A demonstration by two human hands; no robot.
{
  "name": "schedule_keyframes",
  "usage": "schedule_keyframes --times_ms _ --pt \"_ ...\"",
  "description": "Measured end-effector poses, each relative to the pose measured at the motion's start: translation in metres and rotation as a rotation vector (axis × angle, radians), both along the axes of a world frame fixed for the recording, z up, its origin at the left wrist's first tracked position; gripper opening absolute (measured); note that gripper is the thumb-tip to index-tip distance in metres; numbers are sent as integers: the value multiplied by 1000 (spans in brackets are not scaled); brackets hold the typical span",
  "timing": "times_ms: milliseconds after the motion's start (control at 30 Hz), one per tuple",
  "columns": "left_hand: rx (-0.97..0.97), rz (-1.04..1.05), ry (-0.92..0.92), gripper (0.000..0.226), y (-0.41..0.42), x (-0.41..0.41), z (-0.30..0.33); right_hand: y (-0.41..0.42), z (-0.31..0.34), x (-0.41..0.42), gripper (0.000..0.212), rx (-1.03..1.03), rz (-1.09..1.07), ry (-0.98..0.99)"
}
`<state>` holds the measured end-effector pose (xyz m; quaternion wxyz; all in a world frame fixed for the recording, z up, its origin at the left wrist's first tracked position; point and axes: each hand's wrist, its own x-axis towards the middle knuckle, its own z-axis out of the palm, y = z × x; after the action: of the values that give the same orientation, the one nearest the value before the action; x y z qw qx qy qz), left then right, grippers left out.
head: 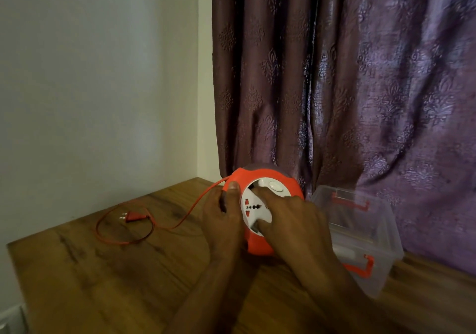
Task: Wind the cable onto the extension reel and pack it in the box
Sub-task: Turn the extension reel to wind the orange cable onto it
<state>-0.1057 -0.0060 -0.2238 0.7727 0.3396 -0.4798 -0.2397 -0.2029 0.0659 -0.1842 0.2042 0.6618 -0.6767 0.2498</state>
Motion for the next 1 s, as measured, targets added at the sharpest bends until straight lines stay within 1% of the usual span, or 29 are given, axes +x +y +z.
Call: schedule_keyframes --times_ms 33,100,200,300,367,433,467,500,600,633,667,700,767,833,900,933,1000 --pt "-6 3 -3 38 0 0 0 -1 -1 2 68 -33 -22 -22" --pt "-28 11 -16 43 -1 0 -1 -1 -2 5 68 -63 -71 -80" --pt "-19 14 -32 46 -1 -1 -2 -2 -1 5 73 -29 -110 -194" --pt "12 0 -31 52 -2 -2 -3 -2 2 2 70 9 -110 -282" --pt "42 -2 -17 52 -4 0 -4 -2 5 -1 66 101 -38 -345" --pt "73 8 12 43 -7 3 -5 0 11 -5 62 198 86 -476" --pt "89 8 31 38 -8 4 -5 2 15 -6 59 211 126 -507" --pt "106 6 44 35 -9 5 -5 5 18 -7 54 192 137 -484" --pt "130 -7 66 31 -8 5 -4 10 26 -11 38 -25 120 -255" --pt "131 -17 72 31 -8 5 -3 12 29 -12 34 -67 156 -198" --pt "130 -27 78 33 -7 5 -3 13 30 -12 33 -66 203 -148" --pt "123 -35 82 36 -6 5 -2 13 30 -12 36 -27 245 -101" --pt "96 -48 77 43 -5 3 -3 13 27 -12 49 117 279 -23" --pt "82 -61 73 43 -4 3 -2 13 25 -14 59 228 292 9" --pt "84 -78 84 35 -4 5 -1 14 27 -16 67 299 288 73" --pt "81 -84 85 34 -3 6 0 15 28 -17 71 319 284 105" --pt "76 -92 76 40 -3 6 1 17 30 -18 77 349 271 129"
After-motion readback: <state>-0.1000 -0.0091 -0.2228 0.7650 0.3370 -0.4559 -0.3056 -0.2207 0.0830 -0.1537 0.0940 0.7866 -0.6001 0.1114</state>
